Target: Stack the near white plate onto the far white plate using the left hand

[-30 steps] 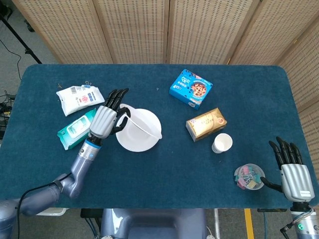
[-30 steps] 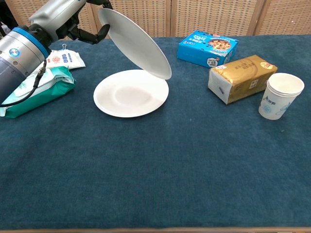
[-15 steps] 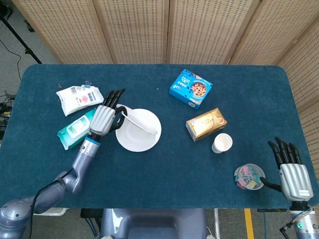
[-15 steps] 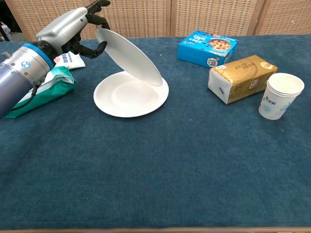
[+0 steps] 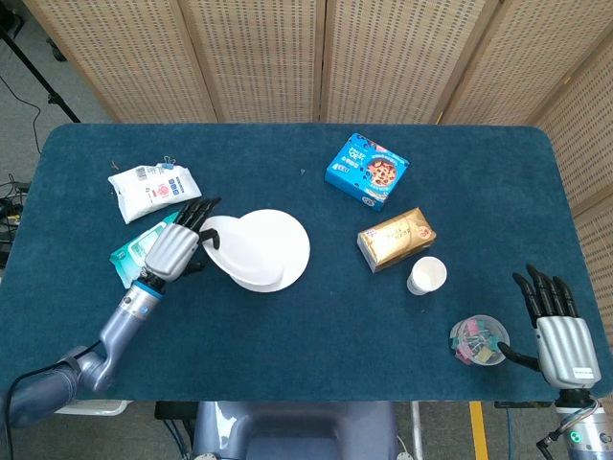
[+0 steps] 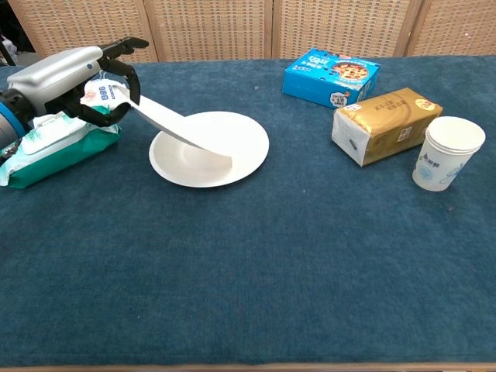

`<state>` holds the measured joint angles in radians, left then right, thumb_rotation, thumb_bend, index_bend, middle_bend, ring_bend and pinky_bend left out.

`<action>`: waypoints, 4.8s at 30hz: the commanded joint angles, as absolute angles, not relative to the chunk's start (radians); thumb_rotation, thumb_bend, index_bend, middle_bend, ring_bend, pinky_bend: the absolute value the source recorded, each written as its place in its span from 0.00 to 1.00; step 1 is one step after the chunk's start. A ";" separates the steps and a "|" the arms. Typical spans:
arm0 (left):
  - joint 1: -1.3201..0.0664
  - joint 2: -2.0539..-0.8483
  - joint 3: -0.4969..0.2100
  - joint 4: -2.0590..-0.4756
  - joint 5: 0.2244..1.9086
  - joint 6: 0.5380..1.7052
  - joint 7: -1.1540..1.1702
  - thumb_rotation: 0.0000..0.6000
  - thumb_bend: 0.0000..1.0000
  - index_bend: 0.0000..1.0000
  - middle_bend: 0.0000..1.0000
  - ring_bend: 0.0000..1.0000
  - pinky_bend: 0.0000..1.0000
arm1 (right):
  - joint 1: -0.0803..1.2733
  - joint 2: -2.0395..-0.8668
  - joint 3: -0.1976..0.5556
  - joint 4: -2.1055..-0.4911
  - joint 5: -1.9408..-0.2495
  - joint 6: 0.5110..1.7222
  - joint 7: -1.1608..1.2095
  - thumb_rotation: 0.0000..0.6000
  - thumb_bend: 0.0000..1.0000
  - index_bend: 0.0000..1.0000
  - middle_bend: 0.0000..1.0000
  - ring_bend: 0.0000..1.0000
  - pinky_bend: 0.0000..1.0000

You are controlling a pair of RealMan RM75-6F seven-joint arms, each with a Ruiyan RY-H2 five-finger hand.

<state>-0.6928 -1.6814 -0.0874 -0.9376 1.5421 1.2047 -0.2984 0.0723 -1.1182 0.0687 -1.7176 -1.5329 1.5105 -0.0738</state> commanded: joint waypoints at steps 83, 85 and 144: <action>-0.732 -1.319 -0.009 -1.616 1.424 0.762 -0.168 1.00 0.00 0.00 0.00 0.00 0.00 | 0.054 -1.071 0.050 -1.747 -1.584 1.545 0.007 1.00 0.00 0.00 0.00 0.00 0.00; -0.742 -1.330 -0.017 -1.612 1.405 0.742 -0.175 1.00 0.00 0.00 0.00 0.00 0.00 | 0.054 -1.071 0.051 -1.747 -1.582 1.545 0.007 1.00 0.00 0.00 0.00 0.00 0.00; -0.479 -1.177 -0.026 -1.590 1.505 1.253 -0.225 1.00 0.00 0.00 0.00 0.00 0.00 | 0.048 -1.072 0.055 -1.749 -1.593 1.561 0.003 1.00 0.00 0.00 0.00 0.00 0.00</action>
